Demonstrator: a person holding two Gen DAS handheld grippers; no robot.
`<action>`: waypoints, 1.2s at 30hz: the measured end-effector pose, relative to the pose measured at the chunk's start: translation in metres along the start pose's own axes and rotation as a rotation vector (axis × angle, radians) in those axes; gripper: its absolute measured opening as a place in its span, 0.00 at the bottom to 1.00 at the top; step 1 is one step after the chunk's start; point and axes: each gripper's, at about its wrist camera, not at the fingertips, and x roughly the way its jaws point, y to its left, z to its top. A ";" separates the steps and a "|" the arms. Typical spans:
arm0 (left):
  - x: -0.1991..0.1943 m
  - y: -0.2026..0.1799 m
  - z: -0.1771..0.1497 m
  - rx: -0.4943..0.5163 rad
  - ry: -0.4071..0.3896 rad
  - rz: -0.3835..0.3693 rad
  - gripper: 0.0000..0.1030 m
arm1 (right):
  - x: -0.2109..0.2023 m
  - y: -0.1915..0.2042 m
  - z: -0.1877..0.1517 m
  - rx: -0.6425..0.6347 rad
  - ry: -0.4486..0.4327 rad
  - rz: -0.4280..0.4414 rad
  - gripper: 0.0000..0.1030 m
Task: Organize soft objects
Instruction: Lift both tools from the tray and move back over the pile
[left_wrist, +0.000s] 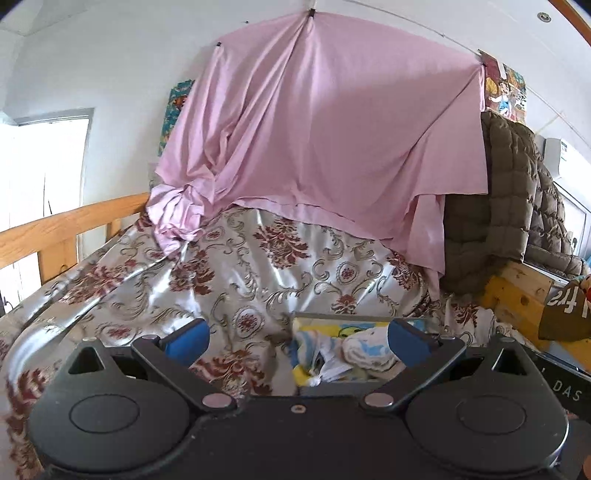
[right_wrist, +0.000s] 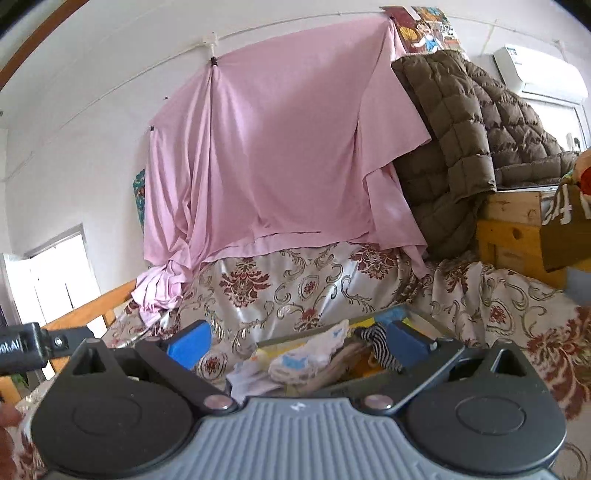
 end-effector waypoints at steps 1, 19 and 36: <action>-0.006 0.003 -0.004 -0.002 -0.002 0.003 0.99 | -0.005 0.001 -0.003 0.004 -0.001 -0.001 1.00; -0.045 0.024 -0.069 0.037 0.047 0.038 0.99 | -0.057 0.021 -0.052 -0.025 0.141 -0.093 1.00; -0.028 0.028 -0.102 0.115 0.148 0.255 0.99 | -0.041 0.038 -0.076 -0.153 0.187 -0.091 1.00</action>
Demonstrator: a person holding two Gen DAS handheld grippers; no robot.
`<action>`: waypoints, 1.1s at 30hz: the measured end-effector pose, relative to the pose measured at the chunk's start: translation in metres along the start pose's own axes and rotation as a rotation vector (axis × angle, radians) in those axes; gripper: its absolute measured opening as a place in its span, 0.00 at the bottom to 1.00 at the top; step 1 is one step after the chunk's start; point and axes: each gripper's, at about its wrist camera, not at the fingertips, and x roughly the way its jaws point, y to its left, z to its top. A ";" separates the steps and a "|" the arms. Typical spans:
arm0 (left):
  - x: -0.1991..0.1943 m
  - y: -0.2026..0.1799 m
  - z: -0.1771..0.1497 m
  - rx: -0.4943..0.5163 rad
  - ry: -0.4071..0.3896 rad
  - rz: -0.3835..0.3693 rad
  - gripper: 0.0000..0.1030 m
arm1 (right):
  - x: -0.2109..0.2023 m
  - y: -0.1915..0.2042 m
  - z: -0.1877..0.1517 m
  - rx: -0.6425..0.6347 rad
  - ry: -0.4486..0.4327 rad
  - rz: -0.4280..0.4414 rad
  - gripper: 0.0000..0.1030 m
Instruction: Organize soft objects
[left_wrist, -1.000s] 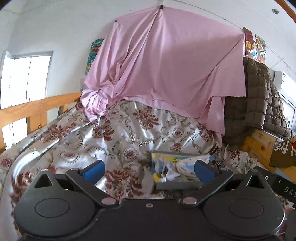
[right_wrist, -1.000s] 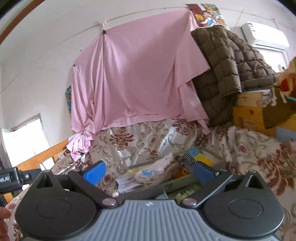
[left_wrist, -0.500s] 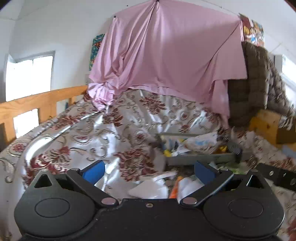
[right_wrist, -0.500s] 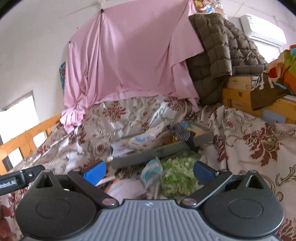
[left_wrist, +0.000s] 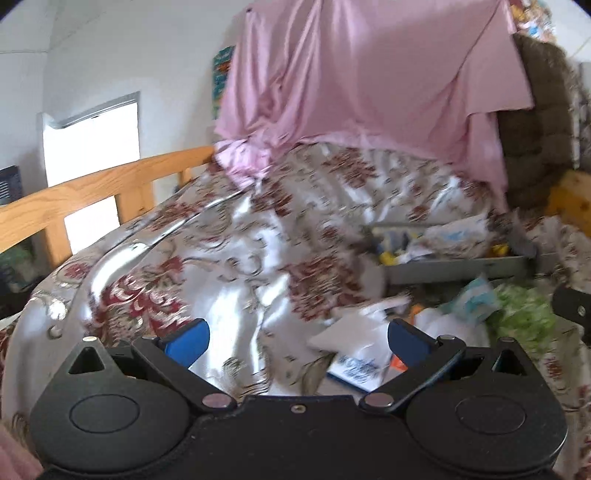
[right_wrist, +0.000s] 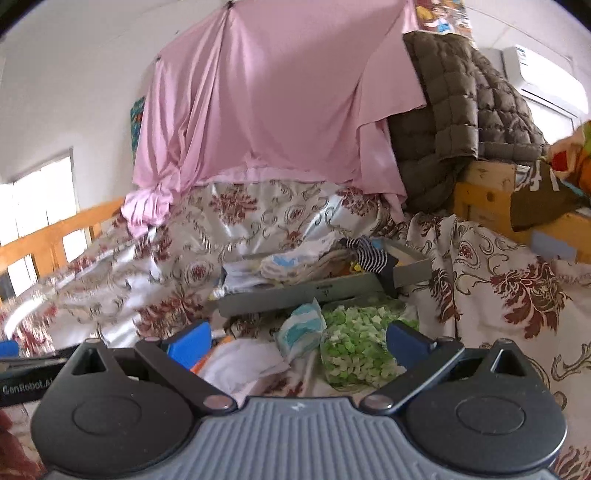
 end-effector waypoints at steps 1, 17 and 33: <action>0.002 0.000 0.000 0.003 0.009 0.009 0.99 | 0.002 0.002 -0.002 -0.007 0.008 0.007 1.00; 0.052 0.014 -0.001 -0.052 0.292 -0.033 0.99 | 0.026 0.024 -0.014 -0.113 0.139 0.106 1.00; 0.105 0.004 0.035 0.146 0.309 -0.207 0.99 | 0.052 0.034 -0.019 -0.232 0.180 0.173 1.00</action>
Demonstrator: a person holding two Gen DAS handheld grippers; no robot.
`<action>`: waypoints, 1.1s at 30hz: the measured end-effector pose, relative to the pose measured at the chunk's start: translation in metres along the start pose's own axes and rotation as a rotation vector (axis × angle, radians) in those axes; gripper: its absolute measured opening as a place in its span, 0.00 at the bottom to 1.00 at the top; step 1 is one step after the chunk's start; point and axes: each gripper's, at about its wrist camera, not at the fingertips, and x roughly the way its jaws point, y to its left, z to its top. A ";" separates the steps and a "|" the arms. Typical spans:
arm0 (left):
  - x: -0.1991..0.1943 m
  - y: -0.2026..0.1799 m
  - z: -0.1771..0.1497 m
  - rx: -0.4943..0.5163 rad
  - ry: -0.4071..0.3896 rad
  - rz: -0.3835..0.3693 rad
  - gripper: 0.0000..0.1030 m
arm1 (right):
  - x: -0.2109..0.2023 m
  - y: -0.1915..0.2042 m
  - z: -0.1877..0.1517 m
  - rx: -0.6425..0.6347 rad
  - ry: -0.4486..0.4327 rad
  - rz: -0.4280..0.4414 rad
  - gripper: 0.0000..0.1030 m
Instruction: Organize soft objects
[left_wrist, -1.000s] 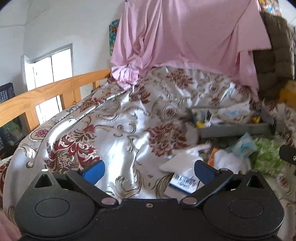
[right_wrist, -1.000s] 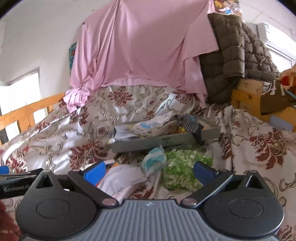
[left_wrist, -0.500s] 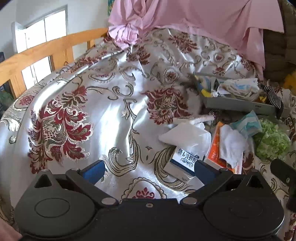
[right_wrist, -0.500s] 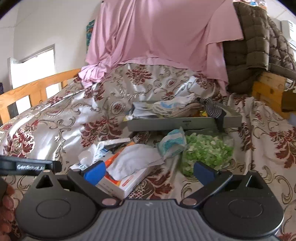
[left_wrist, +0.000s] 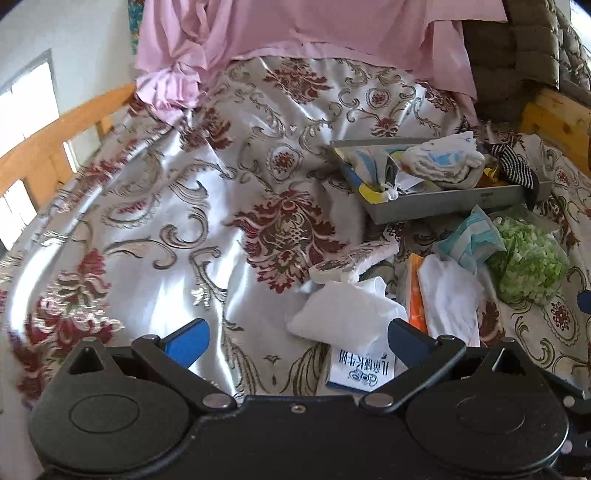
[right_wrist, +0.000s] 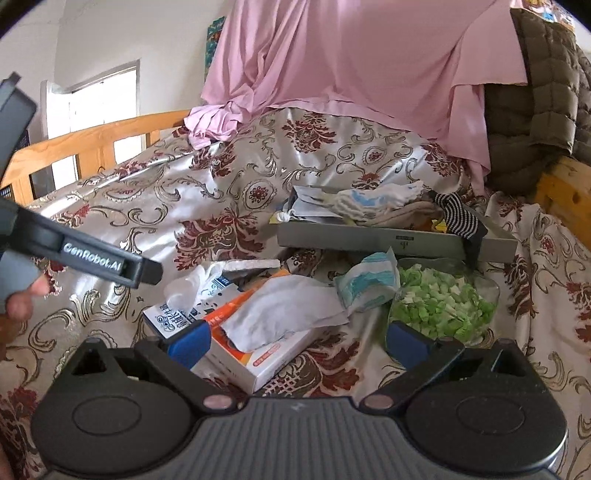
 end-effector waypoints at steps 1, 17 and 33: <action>0.004 0.002 0.001 -0.013 0.010 -0.016 0.99 | 0.003 0.000 0.001 -0.012 0.003 0.006 1.00; 0.047 0.023 0.008 -0.166 0.080 -0.183 0.99 | 0.059 -0.011 0.014 -0.056 0.081 0.084 1.00; 0.078 0.012 0.006 -0.067 0.059 -0.296 0.97 | 0.112 -0.025 0.010 0.007 0.098 0.244 1.00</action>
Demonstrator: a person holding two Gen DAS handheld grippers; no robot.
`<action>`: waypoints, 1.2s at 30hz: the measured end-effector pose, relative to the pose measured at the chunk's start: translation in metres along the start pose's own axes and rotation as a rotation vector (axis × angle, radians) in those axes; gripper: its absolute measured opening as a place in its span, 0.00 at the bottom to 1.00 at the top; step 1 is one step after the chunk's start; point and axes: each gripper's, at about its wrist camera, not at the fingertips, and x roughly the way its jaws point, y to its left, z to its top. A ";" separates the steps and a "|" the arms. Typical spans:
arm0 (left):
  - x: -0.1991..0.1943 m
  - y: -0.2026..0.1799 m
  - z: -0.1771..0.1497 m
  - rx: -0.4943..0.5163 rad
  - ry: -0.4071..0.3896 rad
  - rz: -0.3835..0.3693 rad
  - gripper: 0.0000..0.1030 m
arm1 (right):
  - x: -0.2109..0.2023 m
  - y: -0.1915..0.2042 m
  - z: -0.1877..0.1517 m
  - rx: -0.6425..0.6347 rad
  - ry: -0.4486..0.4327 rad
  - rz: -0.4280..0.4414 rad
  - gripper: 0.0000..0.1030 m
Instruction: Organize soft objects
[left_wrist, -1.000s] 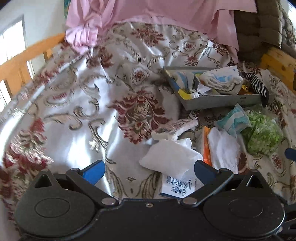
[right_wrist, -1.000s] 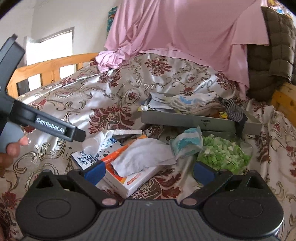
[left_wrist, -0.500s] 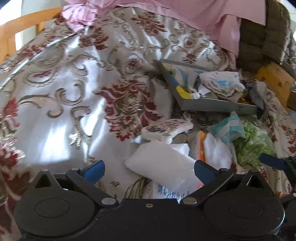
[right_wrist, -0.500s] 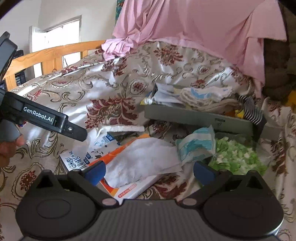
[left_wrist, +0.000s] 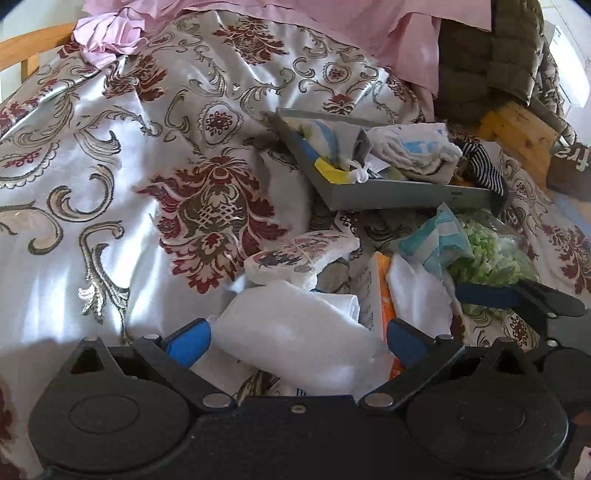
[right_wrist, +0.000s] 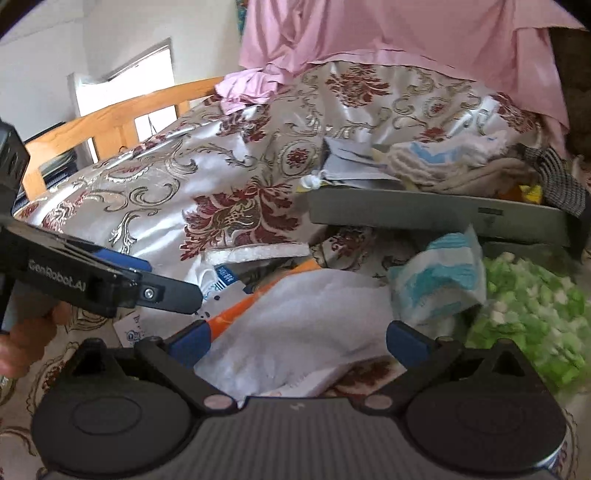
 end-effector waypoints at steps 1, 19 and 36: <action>0.001 0.000 0.000 0.007 0.000 0.005 0.96 | 0.001 0.000 0.000 -0.006 -0.006 0.004 1.00; 0.010 0.008 -0.002 -0.024 0.027 -0.073 0.58 | 0.016 -0.031 -0.002 0.169 -0.017 0.077 0.90; -0.007 0.005 0.005 -0.062 -0.056 -0.096 0.20 | 0.012 -0.047 0.002 0.284 -0.023 0.057 0.55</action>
